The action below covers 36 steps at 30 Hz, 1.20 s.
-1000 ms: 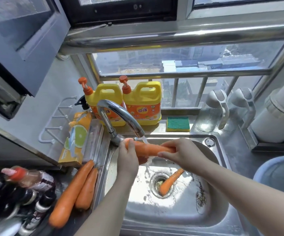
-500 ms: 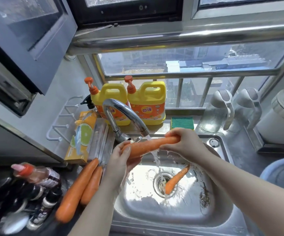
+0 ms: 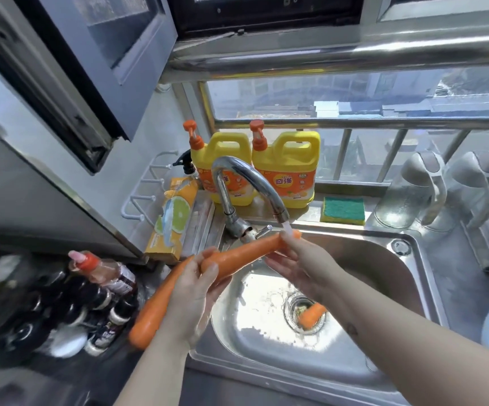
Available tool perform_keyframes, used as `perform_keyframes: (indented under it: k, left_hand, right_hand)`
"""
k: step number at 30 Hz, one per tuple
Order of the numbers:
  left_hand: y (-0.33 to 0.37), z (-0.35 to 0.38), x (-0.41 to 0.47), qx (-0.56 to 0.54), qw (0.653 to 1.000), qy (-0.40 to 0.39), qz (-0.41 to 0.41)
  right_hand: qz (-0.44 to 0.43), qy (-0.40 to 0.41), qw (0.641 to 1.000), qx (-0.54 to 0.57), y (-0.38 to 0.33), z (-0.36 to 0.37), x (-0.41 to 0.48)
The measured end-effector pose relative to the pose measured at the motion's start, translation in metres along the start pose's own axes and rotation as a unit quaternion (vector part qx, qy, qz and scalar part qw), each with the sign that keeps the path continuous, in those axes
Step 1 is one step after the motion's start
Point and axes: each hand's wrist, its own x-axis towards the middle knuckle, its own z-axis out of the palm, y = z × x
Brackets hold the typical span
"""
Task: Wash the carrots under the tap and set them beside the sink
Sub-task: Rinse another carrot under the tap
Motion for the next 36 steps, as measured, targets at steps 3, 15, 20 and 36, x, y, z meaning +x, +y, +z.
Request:
perform_keyframes:
  k: [3, 15, 20, 36]
  left_hand:
    - [0.002, -0.008, 0.002, -0.045, 0.999, 0.007, -0.003]
    - [-0.003, 0.043, 0.014, 0.034, 0.996, -0.079, -0.025]
    - [-0.012, 0.067, 0.027, 0.168, 0.983, -0.075, -0.011]
    - [-0.005, 0.083, 0.009, 0.011, 0.999, 0.003, 0.04]
  right_hand:
    - [0.002, -0.002, 1.0, -0.015, 0.001, 0.001, -0.003]
    - [-0.055, 0.088, 0.993, 0.049, -0.025, -0.037, -0.003]
    - [-0.081, 0.133, 0.979, 0.133, -0.037, -0.058, -0.007]
    - [0.014, 0.132, 0.989, 0.069, -0.024, -0.046, -0.002]
